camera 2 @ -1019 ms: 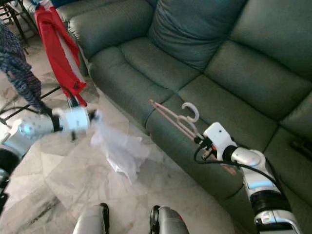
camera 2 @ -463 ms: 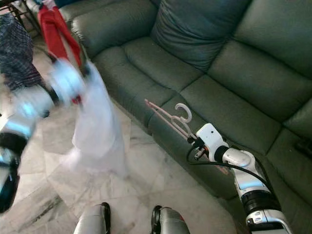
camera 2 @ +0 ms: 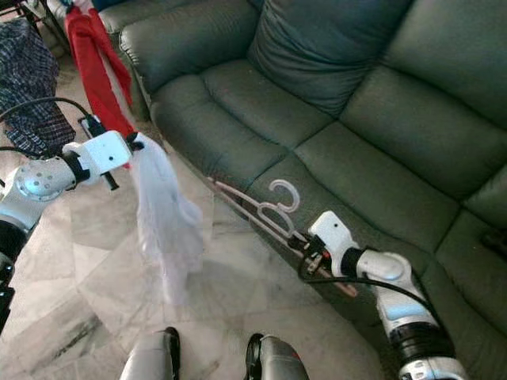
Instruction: Hang hanger
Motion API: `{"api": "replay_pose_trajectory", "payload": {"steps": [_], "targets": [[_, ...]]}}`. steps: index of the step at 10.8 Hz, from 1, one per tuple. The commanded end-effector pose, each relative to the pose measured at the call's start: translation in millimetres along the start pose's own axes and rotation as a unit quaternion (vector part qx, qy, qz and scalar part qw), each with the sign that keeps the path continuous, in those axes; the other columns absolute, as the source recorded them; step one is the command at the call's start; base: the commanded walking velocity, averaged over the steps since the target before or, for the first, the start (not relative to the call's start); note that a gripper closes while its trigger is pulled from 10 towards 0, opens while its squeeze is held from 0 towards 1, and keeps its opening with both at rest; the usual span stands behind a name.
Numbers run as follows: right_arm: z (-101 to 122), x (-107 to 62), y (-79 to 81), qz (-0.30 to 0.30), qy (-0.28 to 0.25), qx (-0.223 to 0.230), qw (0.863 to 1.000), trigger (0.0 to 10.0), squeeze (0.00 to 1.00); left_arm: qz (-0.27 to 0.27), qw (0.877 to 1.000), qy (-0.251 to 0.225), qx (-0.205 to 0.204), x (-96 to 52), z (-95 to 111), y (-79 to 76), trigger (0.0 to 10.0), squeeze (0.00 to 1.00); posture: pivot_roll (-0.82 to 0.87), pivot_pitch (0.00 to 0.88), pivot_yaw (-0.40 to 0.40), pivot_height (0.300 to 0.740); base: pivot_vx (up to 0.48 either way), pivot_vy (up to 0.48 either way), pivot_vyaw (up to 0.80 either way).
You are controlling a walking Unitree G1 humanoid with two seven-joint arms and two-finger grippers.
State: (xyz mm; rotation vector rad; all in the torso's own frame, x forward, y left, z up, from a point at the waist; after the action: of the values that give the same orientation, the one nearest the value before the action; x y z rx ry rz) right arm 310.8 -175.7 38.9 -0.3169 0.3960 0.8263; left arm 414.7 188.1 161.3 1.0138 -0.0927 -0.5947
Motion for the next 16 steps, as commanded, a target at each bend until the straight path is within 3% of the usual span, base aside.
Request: {"api": "replay_pose_trajectory", "payload": {"steps": [1,2,4,7,10,12,15,16], "targets": [[11.0,-8.1,-3.1,0.012,-0.013,0.001,1.000,10.0,0.00,0.009,0.999,-0.030,0.022,-0.9,13.4,8.6,10.0,0.00,-0.03,0.148,-0.018,0.740,0.000,0.000,0.00],[15.8,-12.0,-1.5,0.026,-0.022,0.017,0.999,10.0,0.00,0.015,0.998,-0.053,0.026,0.1,22.9,10.4,10.0,0.00,-0.03,0.148,-0.017,0.740,0.000,0.000,0.00],[14.2,-20.5,19.6,0.088,-0.010,0.032,0.996,10.0,0.00,0.010,0.998,-0.056,0.039,1.8,23.9,4.6,10.0,0.00,-0.03,0.149,-0.013,0.740,0.000,0.000,0.00],[18.6,-22.8,17.1,0.086,-0.009,0.043,0.995,10.0,0.00,0.007,0.996,-0.084,0.031,5.3,37.4,1.4,10.0,0.00,-0.03,0.149,-0.013,0.740,0.000,0.000,0.00],[26.7,-11.8,14.5,0.073,-0.019,0.042,0.996,10.0,0.00,-0.008,0.994,-0.108,0.022,9.6,47.4,-19.3,10.0,0.00,-0.02,0.147,-0.020,0.740,0.000,0.000,0.00],[30.8,-9.7,13.5,0.077,-0.024,0.044,0.996,10.0,0.00,-0.007,0.993,-0.120,0.018,12.7,55.0,-23.5,10.0,0.00,-0.03,0.144,-0.023,0.740,0.000,0.000,0.00],[21.1,-4.7,14.3,0.081,-0.005,0.060,0.995,10.0,0.00,0.025,0.985,-0.169,0.015,13.5,83.2,-9.4,10.0,0.00,-0.03,0.142,-0.031,0.740,0.000,0.000,0.00],[12.4,5.4,11.6,0.059,-0.006,0.105,0.993,10.0,0.00,0.048,0.971,-0.233,-0.025,11.6,122.1,6.6,10.0,0.00,-0.02,0.140,-0.039,0.740,0.000,0.000,0.00]]}}
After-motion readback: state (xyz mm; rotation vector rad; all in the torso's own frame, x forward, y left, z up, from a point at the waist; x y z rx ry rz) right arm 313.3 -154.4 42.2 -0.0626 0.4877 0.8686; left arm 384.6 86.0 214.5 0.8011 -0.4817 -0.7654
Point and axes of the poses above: a point about 5 cm out from each wrist's last joint towards the gripper, its own x axis pointing out of the wrist towards the gripper, its own z axis along the axis of the wrist's last joint, y = z × x, the point moved 6 cm from there along x, pointing out of the wrist towards the gripper
